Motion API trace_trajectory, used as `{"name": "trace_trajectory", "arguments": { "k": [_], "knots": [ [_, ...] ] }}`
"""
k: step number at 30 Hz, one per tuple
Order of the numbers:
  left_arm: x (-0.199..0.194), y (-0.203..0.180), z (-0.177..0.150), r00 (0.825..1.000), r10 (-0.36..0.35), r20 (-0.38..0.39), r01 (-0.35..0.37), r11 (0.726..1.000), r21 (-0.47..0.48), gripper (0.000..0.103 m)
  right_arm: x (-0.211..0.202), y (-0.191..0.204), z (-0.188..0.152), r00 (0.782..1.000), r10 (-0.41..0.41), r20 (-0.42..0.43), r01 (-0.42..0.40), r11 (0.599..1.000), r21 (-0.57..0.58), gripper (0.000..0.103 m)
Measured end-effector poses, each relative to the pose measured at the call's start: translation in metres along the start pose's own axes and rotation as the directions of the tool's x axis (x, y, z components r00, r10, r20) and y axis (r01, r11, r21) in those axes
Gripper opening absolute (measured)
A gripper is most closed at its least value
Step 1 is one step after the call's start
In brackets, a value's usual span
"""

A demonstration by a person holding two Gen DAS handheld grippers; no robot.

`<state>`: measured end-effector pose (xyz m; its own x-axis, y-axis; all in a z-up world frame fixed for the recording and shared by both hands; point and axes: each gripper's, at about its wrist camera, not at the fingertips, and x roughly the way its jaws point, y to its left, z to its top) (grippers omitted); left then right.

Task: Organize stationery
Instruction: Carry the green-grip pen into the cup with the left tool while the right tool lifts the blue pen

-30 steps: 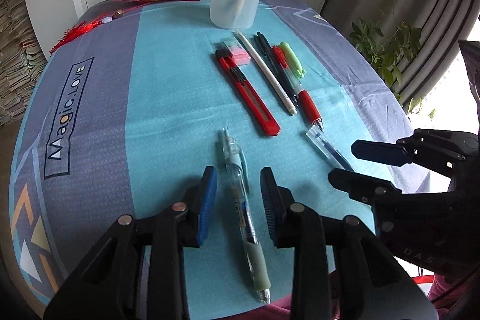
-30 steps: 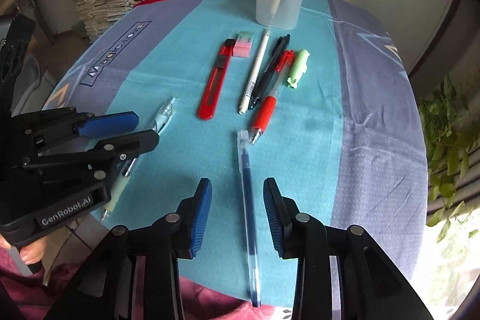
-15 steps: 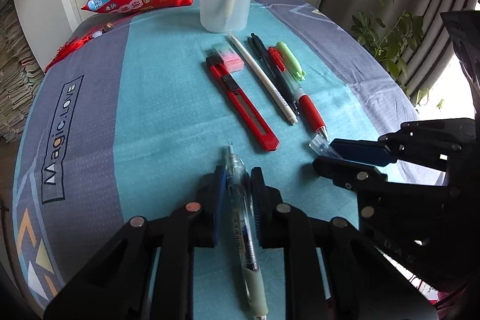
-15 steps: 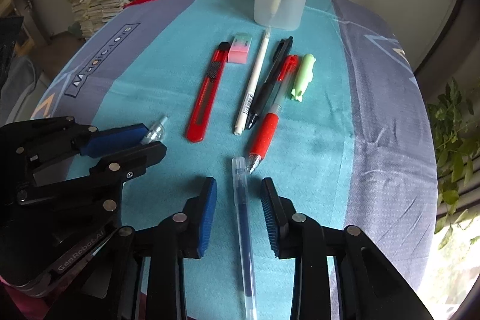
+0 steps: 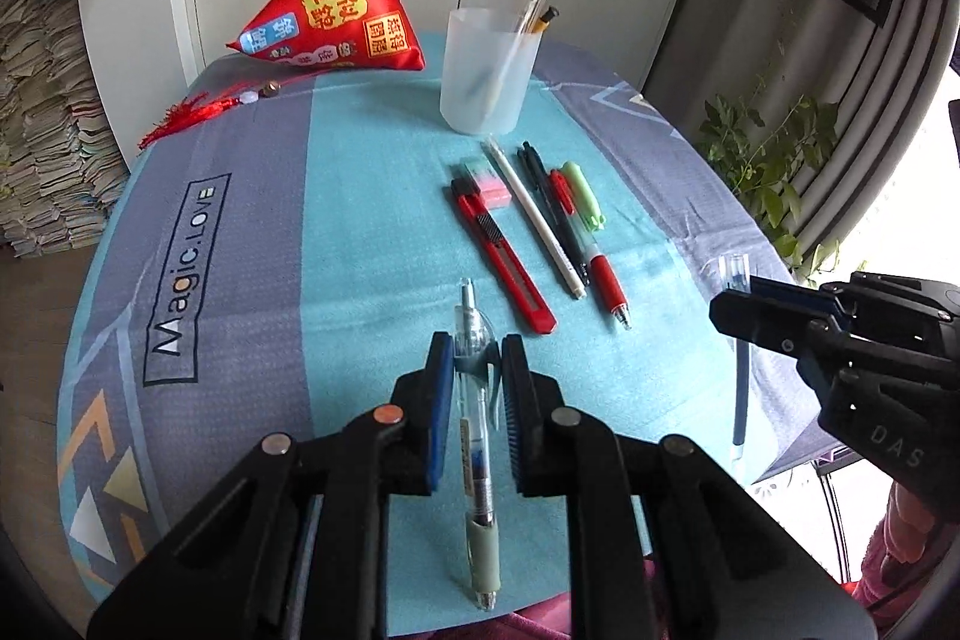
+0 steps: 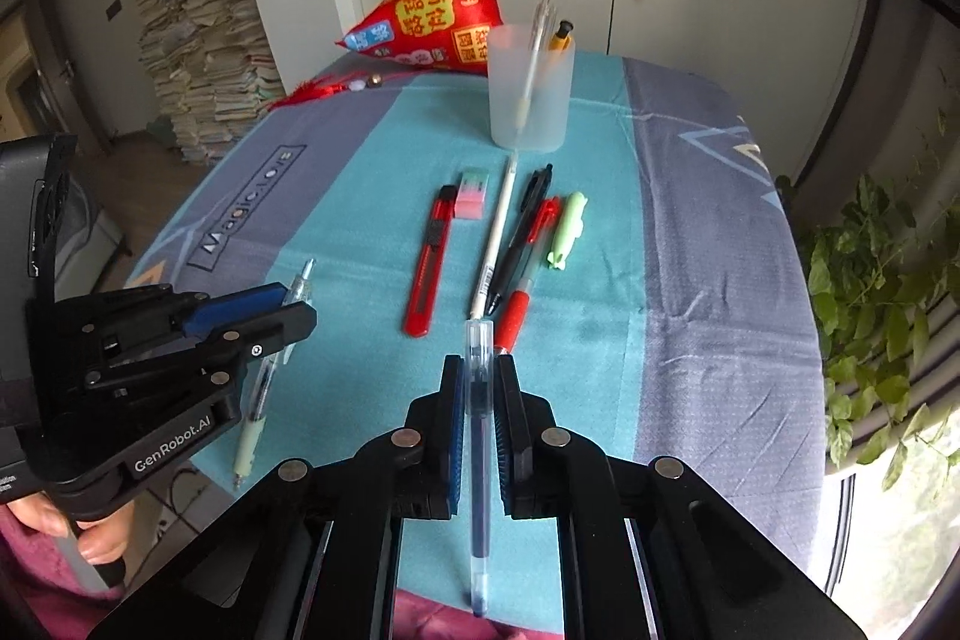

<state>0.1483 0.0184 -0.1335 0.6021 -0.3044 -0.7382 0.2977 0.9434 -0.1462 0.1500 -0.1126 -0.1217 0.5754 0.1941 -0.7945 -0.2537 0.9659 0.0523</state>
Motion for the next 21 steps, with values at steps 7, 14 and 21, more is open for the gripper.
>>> {"name": "trace_trajectory", "arguments": {
  "k": [7, 14, 21],
  "knots": [
    [-0.032, -0.003, 0.006, 0.996, -0.002, 0.085, 0.003, 1.0, -0.011, 0.014, -0.036, 0.005, -0.001, 0.996, 0.005, 0.092, -0.005, 1.0, 0.009, 0.01],
    [-0.055, -0.009, 0.015, 0.988, 0.006, 0.156, -0.008, 1.0, 0.011, 0.014, -0.061, 0.004, -0.002, 0.987, -0.004, 0.16, -0.001, 1.0, 0.029, 0.01],
    [-0.065, -0.012, 0.022, 0.981, 0.009, 0.193, -0.014, 1.0, 0.025, 0.014, -0.071, -0.001, -0.002, 0.982, -0.016, 0.188, 0.006, 0.999, 0.054, 0.01]
  ]
}}
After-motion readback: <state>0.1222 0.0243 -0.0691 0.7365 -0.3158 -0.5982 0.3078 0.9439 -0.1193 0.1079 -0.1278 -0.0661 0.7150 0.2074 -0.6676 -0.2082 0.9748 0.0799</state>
